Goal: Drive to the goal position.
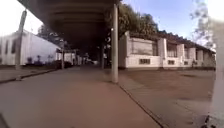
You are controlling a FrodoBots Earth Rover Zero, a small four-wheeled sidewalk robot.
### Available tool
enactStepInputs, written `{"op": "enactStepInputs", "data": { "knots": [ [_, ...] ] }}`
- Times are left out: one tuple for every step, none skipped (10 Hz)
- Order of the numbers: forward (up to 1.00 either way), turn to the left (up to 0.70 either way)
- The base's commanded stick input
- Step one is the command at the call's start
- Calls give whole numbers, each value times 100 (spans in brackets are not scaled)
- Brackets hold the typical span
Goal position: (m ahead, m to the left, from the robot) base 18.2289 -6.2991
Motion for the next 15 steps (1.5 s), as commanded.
{"op": "enactStepInputs", "data": {
  "knots": [
    [85,0],
    [85,0],
    [85,0],
    [85,0],
    [85,0],
    [85,0],
    [85,0],
    [85,0],
    [85,0],
    [85,0],
    [85,0],
    [85,0],
    [85,0],
    [85,27],
    [85,34]
  ]
}}
